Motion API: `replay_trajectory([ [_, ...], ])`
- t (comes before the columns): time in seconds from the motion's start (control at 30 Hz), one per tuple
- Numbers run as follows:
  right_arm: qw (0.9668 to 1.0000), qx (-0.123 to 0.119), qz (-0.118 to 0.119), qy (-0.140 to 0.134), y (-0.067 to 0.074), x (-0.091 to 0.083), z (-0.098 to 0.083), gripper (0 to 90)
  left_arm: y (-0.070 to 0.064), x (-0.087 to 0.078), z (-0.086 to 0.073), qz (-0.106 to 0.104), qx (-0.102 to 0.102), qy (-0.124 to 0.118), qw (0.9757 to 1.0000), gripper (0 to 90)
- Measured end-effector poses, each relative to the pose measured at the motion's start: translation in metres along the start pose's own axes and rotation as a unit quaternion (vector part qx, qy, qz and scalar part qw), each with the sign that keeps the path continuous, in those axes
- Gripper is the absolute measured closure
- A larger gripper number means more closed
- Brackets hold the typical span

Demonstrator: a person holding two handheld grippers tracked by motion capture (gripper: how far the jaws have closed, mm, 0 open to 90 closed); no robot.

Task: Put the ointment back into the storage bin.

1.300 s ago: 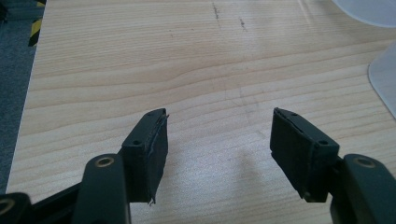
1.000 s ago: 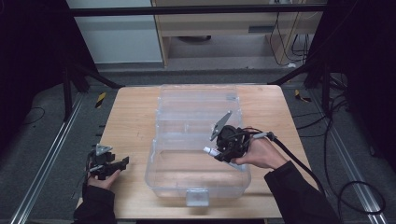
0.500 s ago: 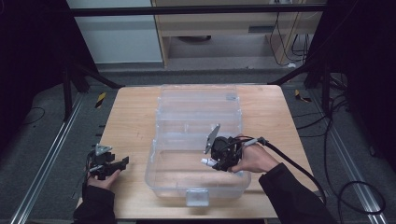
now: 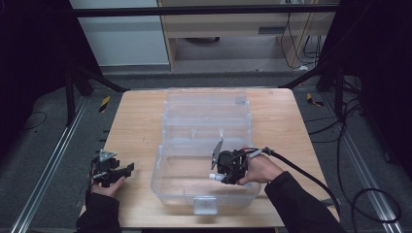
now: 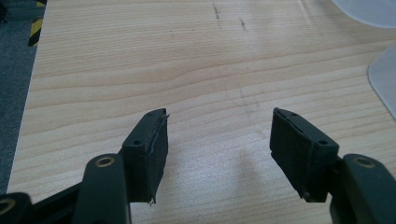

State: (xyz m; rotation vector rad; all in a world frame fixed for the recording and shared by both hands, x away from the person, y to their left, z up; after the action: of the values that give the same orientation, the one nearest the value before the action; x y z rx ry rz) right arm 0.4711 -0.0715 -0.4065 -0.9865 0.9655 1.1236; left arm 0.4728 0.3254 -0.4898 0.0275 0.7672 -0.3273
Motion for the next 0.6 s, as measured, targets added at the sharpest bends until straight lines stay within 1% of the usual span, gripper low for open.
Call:
replay_trajectory([
  [0.1,1.0000,-0.004,0.003,0.002,0.000,0.005,-0.001,70.1,0.000,0.000,0.000,0.000,0.000,0.001,1.0000,37.1],
  [0.2,0.9999,-0.013,0.005,0.005,0.001,0.009,-0.002,70.1,0.000,0.000,0.000,0.000,0.001,0.000,1.0000,37.1],
  [0.23,0.9999,-0.010,0.005,0.008,0.001,0.010,-0.002,70.1,0.000,0.000,0.000,0.000,0.000,0.000,1.0000,37.1],
  [0.3,0.9997,-0.021,0.007,0.013,0.001,0.015,-0.003,70.1,0.000,0.000,0.000,0.000,0.000,0.001,1.0000,37.1],
  [0.37,0.9995,-0.023,0.008,0.019,0.002,0.019,-0.004,70.1,0.000,0.000,0.000,0.000,0.000,0.000,1.0000,37.1],
  [0.43,0.9992,-0.026,0.014,0.025,0.002,0.023,-0.004,70.1,0.000,0.000,0.000,0.000,0.000,0.001,1.0000,37.1],
  [0.47,0.9993,-0.024,0.015,0.026,0.003,0.025,-0.005,70.1,0.000,0.000,0.000,0.000,0.000,0.001,1.0000,37.1],
  [0.6,0.9989,-0.028,0.018,0.034,0.004,0.031,-0.005,70.1,0.000,0.000,0.000,0.000,0.000,0.000,1.0000,37.1],
])
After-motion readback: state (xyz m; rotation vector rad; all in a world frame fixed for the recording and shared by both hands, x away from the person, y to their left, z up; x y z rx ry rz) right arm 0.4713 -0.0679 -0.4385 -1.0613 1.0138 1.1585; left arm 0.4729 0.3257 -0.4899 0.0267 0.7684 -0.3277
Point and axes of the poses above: each handheld gripper's, and its own axes: x roughly forward along the jaws, z roughly out of its top, y roughly to its left, the point moved 1 cm from there along x, roughly forward along the jaws, and after that the axes turned 5 degrees about -z, right-handed, at the moved point
